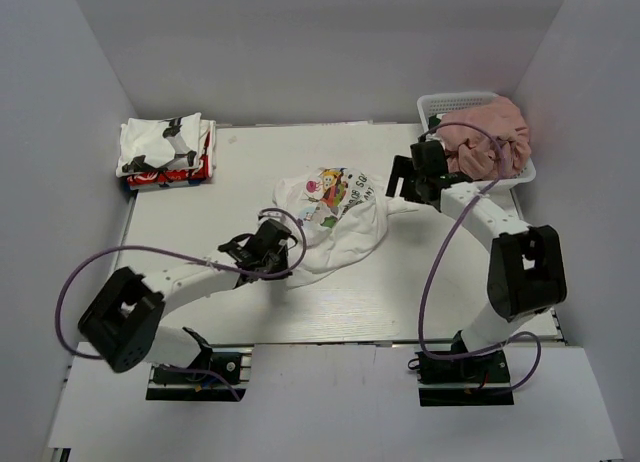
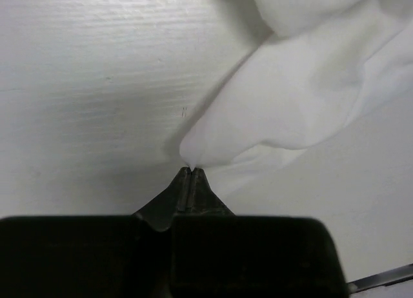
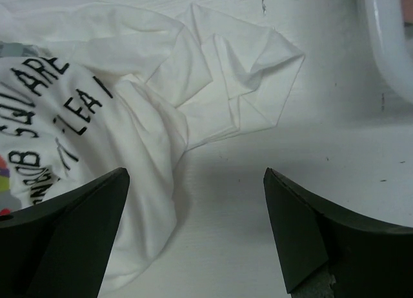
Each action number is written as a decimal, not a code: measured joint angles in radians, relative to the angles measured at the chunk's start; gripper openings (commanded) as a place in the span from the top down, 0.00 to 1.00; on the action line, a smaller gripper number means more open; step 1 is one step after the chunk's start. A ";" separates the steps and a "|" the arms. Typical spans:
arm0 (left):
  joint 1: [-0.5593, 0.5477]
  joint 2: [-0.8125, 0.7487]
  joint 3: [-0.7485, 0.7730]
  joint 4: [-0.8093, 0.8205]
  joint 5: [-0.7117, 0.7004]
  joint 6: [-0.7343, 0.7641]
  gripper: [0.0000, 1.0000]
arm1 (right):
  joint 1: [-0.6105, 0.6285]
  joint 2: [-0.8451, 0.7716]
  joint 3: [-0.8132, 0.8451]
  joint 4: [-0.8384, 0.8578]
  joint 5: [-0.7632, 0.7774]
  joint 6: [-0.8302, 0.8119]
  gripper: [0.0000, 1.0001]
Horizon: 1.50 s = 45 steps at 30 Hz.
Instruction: Fold and stack the t-shirts
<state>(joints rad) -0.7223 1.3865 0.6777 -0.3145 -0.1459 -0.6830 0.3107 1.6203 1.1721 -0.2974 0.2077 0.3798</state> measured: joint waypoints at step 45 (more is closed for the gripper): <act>0.013 -0.618 1.086 -0.381 -0.607 0.152 1.00 | 0.011 -0.685 0.390 0.057 0.346 -0.164 1.00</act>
<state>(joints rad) -0.7090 0.7685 1.7638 -0.6960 -0.7532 -0.5308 0.3222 0.9356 1.5620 -0.2405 0.5541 0.2161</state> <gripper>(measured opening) 0.019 0.023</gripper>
